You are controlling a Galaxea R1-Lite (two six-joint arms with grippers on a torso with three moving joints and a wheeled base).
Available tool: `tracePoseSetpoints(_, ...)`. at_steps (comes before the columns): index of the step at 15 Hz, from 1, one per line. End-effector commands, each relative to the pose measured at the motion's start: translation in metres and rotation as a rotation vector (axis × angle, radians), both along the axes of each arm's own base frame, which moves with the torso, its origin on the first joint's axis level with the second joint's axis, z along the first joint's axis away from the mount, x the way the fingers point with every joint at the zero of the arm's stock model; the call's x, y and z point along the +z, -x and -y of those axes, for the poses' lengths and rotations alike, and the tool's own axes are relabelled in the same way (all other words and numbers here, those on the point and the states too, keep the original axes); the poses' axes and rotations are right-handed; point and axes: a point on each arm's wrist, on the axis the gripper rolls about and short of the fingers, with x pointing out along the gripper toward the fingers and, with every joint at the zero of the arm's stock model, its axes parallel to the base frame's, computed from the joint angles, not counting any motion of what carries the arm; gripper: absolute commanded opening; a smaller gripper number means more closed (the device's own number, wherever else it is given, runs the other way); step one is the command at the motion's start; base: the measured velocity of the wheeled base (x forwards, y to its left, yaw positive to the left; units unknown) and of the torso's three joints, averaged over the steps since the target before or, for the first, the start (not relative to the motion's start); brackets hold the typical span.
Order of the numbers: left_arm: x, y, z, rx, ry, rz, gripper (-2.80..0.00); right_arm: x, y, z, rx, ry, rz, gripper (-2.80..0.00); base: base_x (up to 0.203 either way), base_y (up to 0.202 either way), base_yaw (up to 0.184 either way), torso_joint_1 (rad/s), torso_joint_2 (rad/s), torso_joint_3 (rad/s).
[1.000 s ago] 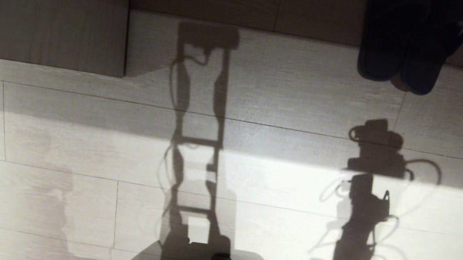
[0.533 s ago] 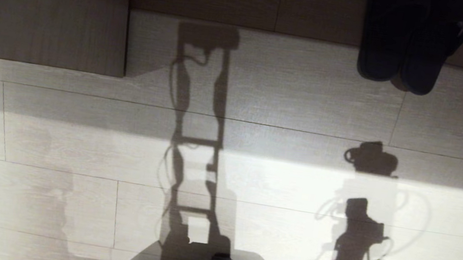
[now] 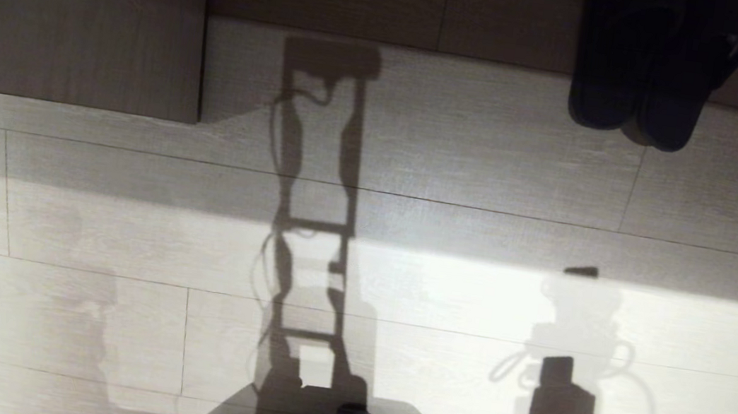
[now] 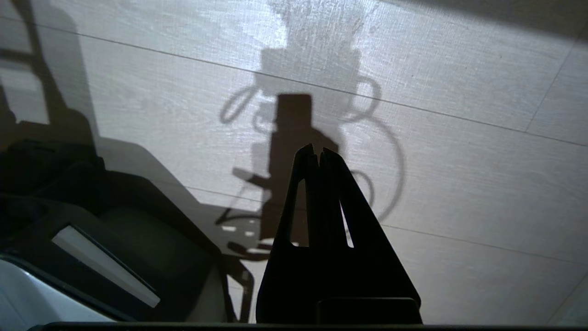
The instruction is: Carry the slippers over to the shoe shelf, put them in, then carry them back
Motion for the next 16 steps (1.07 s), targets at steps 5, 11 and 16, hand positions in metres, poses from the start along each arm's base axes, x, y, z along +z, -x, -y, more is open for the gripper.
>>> tracePoseSetpoints(5, 0.0, 0.0, 0.0, 0.001, 0.001, 0.001, -2.8, -0.0031, 0.0041, 0.0001, -0.006, -0.076, 0.032, -2.8, 0.0, 0.0, 0.0, 0.0, 0.0, 0.0)
tracePoseSetpoints(11, 0.0, 0.0, 0.0, 0.001, 0.001, 0.001, -2.8, -0.0031, 0.0041, 0.0001, -0.006, -0.076, 0.032, -2.8, 0.0, 0.0, 0.0, 0.0, 0.0, 0.0)
tracePoseSetpoints(16, 0.0001, -0.0001, 0.0, 0.001, 0.001, -0.001, -2.8, -0.0031, 0.0041, 0.0002, -0.005, -0.076, 0.032, -2.8, 0.0, 0.0, 0.0, 0.0, 0.0, 0.0)
